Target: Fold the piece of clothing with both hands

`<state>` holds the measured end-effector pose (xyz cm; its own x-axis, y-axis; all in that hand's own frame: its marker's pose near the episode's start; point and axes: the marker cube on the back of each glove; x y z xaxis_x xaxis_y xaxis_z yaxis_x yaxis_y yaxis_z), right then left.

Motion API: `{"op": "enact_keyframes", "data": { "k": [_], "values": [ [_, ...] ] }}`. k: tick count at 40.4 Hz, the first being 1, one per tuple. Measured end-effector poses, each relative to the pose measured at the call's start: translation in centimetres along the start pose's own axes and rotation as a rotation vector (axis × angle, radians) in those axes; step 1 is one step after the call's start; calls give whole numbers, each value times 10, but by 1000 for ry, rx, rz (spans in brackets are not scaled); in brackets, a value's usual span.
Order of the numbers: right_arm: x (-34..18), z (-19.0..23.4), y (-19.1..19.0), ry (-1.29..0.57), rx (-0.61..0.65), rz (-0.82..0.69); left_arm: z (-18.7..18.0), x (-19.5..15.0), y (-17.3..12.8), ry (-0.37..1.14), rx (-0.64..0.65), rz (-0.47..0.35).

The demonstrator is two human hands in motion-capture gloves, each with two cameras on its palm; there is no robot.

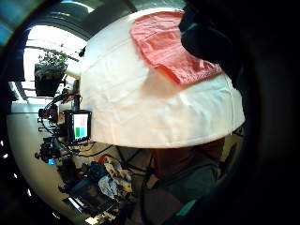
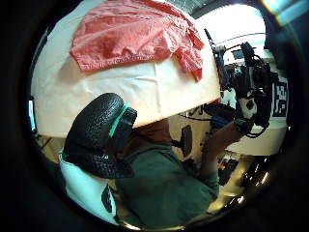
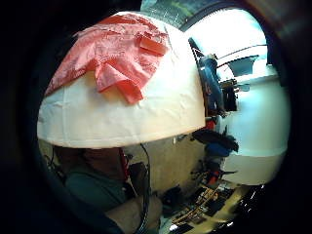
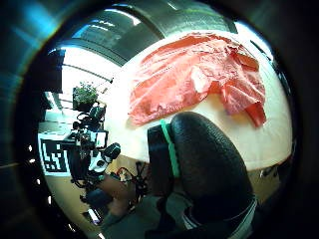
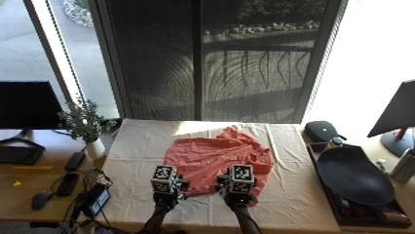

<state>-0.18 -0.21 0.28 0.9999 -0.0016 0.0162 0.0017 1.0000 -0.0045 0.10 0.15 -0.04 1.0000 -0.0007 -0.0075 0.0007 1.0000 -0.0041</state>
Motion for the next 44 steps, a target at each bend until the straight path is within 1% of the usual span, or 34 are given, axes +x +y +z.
{"op": "enact_keyframes", "data": {
  "k": [6, 11, 18, 26, 29, 32, 36, 40, 44],
  "values": [
    [-1, 1, -5, 6, -5, 7, 3, -1, 0, 14, -7, -1],
    [-10, -4, 0, 2, -22, -18, 1, -4, 5, 18, -35, -24],
    [-12, 3, -1, 31, -25, -41, 4, -9, -1, 9, -3, -20],
    [-7, 5, 5, 44, -77, -79, 2, -2, 0, 5, 11, -10],
    [7, 17, 0, 85, -94, -62, 9, 1, -4, -4, 24, -9],
    [25, 33, -6, 119, -120, -32, 24, 1, -14, -14, 29, -13],
    [52, 59, -16, 120, -162, 10, 48, 5, -27, -19, -10, -18],
    [81, 100, -34, 96, -216, 58, 86, 10, -53, -31, -37, -23],
    [94, 122, -46, 111, -242, 87, 97, 13, -60, -59, -73, -43]
  ]
}}
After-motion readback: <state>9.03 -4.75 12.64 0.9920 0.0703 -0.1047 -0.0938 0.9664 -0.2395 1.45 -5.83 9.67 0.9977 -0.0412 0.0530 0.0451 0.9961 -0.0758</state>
